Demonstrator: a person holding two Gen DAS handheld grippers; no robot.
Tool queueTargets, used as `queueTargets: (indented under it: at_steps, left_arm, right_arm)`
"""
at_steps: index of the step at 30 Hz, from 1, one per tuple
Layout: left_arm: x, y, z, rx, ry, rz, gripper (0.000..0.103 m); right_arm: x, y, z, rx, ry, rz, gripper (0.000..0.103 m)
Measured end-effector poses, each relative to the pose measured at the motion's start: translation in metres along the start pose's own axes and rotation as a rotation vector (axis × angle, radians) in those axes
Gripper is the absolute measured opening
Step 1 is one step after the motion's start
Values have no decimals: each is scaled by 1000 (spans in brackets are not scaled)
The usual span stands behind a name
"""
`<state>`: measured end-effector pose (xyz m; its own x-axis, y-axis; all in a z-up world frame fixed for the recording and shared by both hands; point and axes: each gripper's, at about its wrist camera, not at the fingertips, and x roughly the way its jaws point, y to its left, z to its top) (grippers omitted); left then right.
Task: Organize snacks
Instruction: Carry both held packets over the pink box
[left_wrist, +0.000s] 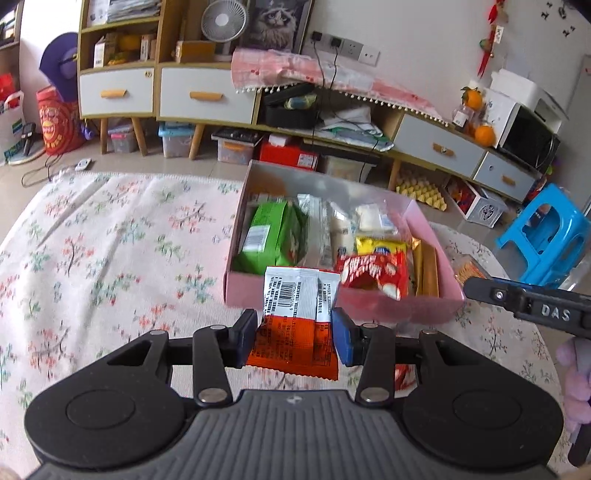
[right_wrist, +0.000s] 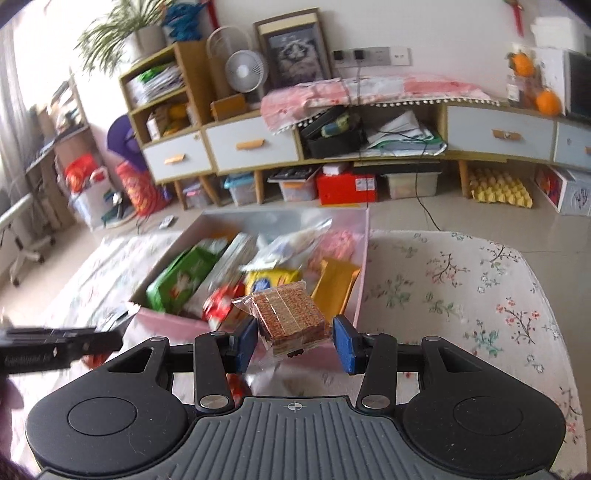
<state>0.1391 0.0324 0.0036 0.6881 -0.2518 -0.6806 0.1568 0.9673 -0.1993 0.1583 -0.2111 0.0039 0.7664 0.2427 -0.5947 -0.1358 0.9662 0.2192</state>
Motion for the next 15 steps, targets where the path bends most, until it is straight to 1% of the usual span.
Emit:
queueTargets:
  at_steps: [4,9,12,15]
  left_arm:
    - [5,-3,8,-13,-4,-8,40]
    - [9,-10,12,17,-7,0,40]
    - [13,-13,16,30,-12,7,40]
    - [18,-16,21,41,-25,15,40]
  right_arm:
    - [16,-15,4,90,0,8,43]
    - [32,-26,6,128,6,-5,44]
    - [34,-33,5,162,3,14,46]
    - [34,-35,4,186,4,36,47]
